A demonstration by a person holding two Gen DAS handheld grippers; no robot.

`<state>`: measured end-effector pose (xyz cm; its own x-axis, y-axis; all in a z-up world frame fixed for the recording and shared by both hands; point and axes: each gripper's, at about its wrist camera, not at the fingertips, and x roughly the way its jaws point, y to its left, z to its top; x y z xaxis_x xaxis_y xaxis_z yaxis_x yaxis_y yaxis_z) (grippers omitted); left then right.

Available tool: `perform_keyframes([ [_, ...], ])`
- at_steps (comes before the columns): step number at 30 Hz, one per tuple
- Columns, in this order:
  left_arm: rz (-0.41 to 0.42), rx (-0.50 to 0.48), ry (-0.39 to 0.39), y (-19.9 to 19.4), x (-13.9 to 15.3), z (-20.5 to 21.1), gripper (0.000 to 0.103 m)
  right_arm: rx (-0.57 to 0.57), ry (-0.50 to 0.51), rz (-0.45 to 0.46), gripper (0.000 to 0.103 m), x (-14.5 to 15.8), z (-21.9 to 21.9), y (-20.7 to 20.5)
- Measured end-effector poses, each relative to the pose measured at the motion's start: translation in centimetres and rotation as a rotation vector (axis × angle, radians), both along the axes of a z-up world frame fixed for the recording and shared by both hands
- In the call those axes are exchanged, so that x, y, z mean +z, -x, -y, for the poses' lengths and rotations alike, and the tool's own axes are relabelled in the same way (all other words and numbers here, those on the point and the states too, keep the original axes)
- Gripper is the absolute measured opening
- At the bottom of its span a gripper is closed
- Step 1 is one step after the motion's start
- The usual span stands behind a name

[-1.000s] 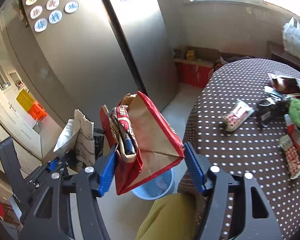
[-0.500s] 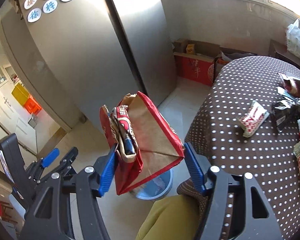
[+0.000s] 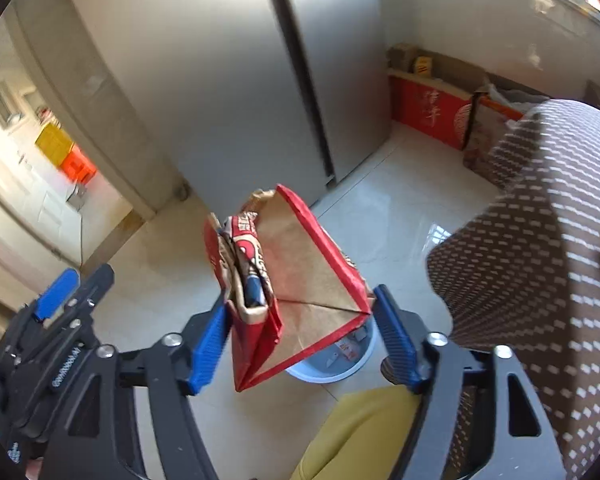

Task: Collect trash
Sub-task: 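Open both tools over the wastebasket to drop the cup and bag, then move both tools back over the table toward the snack wrappers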

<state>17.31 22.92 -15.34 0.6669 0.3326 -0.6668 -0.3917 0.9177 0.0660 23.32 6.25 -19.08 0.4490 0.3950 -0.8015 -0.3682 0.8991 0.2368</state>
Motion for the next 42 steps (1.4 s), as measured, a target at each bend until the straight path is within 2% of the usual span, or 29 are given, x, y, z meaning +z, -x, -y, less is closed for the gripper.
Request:
perform_keyframes([
  [2, -0.004, 0.018, 0.009, 0.1, -0.1, -0.7, 0.058, 0.015, -0.002, -0.019, 0.082, -0.6, -0.8, -0.2],
  [3, -0.005, 0.021, 0.015, 0.2, -0.1, -0.9, 0.058, 0.02, -0.009, -0.024, 0.083, -0.7, -1.0, -0.2],
  [9, -0.004, 0.006, 0.014, 0.5, -0.2, -1.1, 0.058, 0.074, -0.008, 0.003, 0.083, -0.4, -1.3, 1.3],
  [21, 0.033, -0.052, 0.006, 1.2, 1.5, 1.6, 0.058, 0.033, -0.047, 0.108, 0.083, 3.2, 2.0, 3.5],
  [28, 0.071, -0.108, 0.006, 1.1, 3.1, 4.8, 0.058, -0.022, -0.078, 0.171, 0.083, 5.7, 6.4, 4.9],
  [34, 0.107, -0.2, 0.008, 0.9, 4.4, 9.1, 0.058, -0.127, -0.091, 0.215, 0.083, 7.2, 11.8, 5.4],
  [42, 0.137, -0.331, 0.02, 0.3, 5.8, 15.2, 0.058, -0.283, -0.092, 0.234, 0.083, 7.4, 19.1, 6.6],
])
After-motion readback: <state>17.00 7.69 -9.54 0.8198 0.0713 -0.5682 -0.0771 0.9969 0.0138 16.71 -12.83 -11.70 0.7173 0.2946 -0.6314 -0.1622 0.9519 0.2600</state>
